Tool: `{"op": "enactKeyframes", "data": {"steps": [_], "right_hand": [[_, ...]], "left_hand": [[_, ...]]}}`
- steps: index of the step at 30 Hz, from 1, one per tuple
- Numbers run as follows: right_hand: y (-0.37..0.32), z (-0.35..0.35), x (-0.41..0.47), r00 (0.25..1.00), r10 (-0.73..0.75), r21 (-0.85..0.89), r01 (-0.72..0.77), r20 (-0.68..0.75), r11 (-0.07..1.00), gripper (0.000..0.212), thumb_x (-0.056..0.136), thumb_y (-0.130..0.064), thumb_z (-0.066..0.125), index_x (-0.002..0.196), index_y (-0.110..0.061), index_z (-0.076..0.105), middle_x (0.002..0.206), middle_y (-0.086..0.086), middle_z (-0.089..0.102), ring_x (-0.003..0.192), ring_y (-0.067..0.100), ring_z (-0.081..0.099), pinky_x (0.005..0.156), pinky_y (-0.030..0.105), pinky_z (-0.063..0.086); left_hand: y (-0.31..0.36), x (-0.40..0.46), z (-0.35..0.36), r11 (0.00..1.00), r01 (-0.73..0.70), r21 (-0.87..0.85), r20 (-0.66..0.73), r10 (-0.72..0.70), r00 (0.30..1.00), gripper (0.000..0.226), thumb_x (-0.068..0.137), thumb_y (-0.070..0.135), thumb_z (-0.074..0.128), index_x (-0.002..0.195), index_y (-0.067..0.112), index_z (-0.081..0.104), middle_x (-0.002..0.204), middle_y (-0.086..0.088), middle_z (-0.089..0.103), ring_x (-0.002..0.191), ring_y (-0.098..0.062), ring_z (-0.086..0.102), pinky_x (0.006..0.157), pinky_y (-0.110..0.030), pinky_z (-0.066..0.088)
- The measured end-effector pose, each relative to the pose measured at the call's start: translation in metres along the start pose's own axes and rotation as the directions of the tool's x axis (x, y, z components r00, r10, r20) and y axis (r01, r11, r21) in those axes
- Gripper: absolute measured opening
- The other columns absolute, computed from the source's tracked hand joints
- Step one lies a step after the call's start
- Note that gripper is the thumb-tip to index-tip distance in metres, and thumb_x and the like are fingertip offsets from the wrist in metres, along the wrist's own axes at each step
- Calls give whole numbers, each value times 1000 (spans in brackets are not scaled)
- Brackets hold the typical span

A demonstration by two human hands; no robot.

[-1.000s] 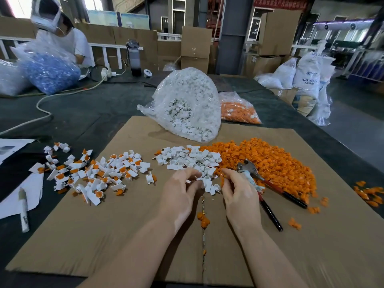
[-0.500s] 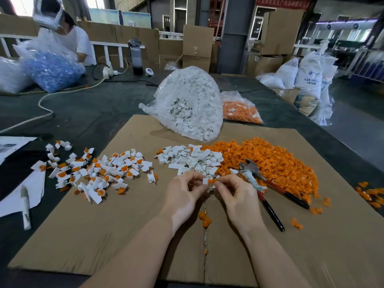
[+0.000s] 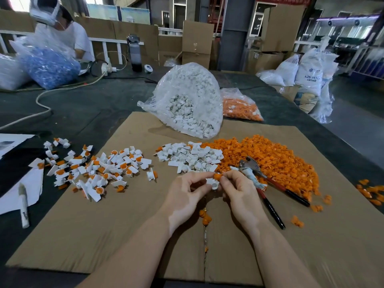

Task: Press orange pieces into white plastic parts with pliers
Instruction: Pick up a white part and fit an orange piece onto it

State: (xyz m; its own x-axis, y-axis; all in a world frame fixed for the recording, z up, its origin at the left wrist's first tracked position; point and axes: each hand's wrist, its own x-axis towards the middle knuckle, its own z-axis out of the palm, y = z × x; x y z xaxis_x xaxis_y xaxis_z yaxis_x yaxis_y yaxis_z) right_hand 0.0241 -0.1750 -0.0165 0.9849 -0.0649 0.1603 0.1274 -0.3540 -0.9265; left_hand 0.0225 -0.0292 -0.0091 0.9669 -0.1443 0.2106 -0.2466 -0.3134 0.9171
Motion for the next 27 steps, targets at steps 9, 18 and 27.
{"op": "enactKeyframes", "data": {"steps": [9,18,27], "right_hand": [[2,5,-6,988,-155,-208,147,-22,967,14,90,-22,59,76,-20,59,63,-4,59,58,7,52,57,31,46],[1,8,-14,921,-381,-471,301,-82,829,23,84,-13,66,67,-7,52,53,-1,51,50,20,46,47,37,38],[2,9,-13,911,-411,-518,337,-31,786,22,84,-14,67,68,-5,55,56,3,55,52,24,50,49,37,39]], "left_hand": [[-3,4,0,978,137,-160,-144,-161,976,15,83,8,68,96,14,68,80,1,66,72,-4,61,64,-5,45],[-1,1,5,984,143,-105,-111,-155,982,7,82,5,68,84,11,66,76,-7,67,72,-15,61,69,-20,48],[0,0,3,984,161,-77,-75,-167,983,6,81,5,69,80,11,67,76,-11,66,69,-15,59,68,-24,49]]}}
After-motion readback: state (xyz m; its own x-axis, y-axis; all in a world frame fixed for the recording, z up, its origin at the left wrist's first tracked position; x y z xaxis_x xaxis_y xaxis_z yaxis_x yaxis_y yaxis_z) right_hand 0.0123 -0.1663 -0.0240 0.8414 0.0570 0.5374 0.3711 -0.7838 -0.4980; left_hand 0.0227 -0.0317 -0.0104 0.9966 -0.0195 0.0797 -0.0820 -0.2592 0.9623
